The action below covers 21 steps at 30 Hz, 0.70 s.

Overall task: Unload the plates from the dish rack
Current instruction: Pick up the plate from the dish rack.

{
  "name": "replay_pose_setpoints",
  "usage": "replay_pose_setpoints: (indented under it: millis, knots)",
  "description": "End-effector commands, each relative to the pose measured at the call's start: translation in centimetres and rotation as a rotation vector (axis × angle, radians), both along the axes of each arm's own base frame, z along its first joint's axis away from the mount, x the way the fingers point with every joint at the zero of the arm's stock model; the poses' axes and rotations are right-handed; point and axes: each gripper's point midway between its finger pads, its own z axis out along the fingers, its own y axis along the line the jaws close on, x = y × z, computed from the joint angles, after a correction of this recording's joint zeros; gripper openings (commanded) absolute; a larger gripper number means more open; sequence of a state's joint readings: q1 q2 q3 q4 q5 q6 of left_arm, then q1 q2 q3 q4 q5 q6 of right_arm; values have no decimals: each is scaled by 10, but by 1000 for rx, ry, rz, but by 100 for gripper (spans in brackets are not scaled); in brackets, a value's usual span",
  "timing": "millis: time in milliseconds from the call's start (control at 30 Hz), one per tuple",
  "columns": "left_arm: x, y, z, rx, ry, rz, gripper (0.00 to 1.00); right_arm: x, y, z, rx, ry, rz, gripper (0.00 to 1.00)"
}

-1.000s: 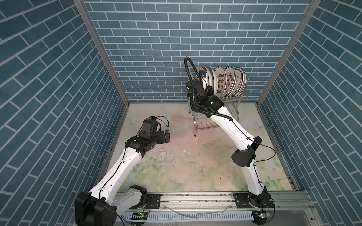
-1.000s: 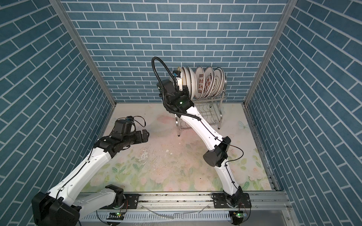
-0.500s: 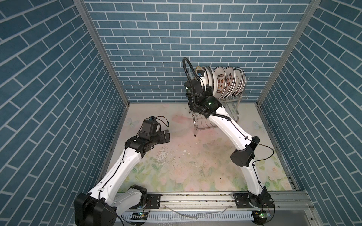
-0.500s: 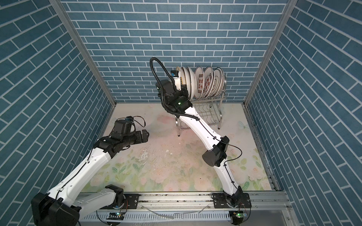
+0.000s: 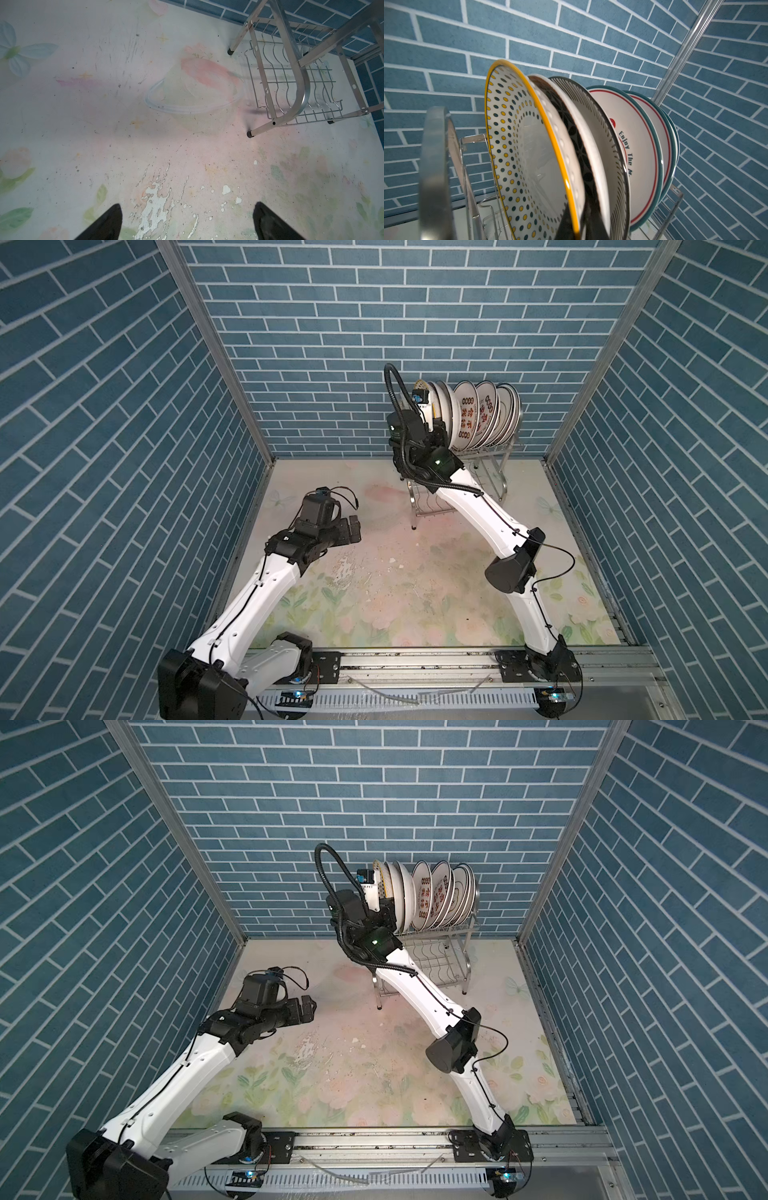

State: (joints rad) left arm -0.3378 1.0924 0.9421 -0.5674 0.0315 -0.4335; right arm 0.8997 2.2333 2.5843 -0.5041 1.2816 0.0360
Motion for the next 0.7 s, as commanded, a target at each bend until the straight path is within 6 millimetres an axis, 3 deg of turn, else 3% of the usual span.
replay_pose_setpoints:
  millis: [0, 400, 667]
  knots:
    - [-1, 0, 6, -10, -10, 2, 99, -9, 3, 31, 143, -125, -1, 0]
    - [-1, -1, 4, -25, -9, 1, 99, -17, -12, 62, 180, -231, -62, 0]
    - [1, -3, -1, -29, 0, -3, 99, -19, -13, 62, 168, -206, -35, 0]
